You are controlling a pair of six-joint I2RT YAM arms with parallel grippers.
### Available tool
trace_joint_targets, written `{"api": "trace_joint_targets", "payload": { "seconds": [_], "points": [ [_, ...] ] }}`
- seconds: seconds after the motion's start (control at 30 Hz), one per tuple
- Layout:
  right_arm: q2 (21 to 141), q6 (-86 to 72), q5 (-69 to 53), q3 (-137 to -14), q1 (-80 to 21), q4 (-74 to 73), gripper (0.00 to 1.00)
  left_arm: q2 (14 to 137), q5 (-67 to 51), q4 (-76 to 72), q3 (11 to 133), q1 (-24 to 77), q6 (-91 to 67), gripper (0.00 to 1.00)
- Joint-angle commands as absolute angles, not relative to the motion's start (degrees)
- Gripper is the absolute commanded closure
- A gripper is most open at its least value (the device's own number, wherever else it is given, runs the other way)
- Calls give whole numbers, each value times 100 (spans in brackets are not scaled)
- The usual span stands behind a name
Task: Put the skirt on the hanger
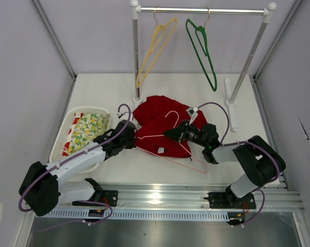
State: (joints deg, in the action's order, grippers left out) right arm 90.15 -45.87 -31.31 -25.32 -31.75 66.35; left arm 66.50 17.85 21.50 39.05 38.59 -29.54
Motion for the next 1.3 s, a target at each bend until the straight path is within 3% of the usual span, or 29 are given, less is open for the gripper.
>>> {"api": "trace_joint_targets", "payload": {
  "seconds": [0.0,0.57,0.8,0.97,1.27],
  "points": [
    [8807,-4588,-2848,-2540,-3129,7295,100,6565,1810,2276,3823,3832,-3015,100],
    [8877,-4614,-2830,-2663,-3164,7251,100,6460,1521,2189,3779,3867,-2979,99],
    [8824,-4579,-2821,-2681,-3217,7172,100,6337,1468,2188,3858,3867,-2979,84],
    [8842,-4544,-2813,-2663,-3252,7163,100,6328,1520,2215,3920,3867,-2971,83],
    [8859,-4456,-2839,-2698,-3305,7023,100,6144,1784,2320,4086,3867,-2927,59]
  ]
}}
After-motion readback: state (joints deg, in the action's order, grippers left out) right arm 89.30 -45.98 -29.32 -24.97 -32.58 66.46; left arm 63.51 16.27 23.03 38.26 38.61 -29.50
